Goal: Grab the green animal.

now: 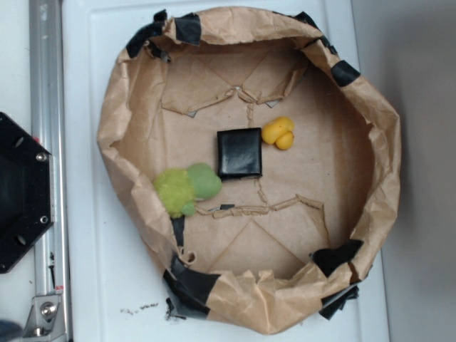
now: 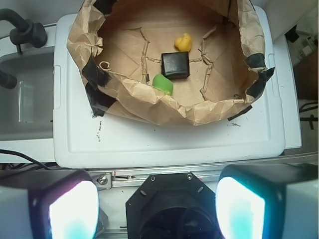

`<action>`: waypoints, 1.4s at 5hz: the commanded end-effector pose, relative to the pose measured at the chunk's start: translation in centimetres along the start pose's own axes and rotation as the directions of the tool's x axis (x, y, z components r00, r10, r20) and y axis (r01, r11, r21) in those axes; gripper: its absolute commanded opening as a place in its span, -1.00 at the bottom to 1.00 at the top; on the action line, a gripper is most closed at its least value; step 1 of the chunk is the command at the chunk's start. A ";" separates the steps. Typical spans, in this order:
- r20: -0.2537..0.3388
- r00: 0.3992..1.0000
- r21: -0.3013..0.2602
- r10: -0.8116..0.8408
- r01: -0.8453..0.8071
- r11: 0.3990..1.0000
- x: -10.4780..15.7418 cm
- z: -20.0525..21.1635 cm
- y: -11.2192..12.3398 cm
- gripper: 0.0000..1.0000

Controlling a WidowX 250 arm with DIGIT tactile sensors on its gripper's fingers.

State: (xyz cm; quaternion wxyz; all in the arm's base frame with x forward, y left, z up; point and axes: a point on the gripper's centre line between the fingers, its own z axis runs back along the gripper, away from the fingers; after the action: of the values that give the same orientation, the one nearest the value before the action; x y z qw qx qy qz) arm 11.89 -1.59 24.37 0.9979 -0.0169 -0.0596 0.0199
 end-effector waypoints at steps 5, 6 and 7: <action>-0.171 0.920 0.011 0.352 -0.356 0.934 11.4 -16.1 3.8 1.00; -0.309 0.922 0.040 0.232 -0.231 0.972 6.3 -20.4 2.4 1.00; -0.342 0.923 0.018 0.177 -0.182 0.983 2.3 -21.7 1.0 1.00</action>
State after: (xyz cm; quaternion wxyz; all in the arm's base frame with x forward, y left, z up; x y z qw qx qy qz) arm 17.63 -1.16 2.89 0.9854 -0.0282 0.1240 0.1131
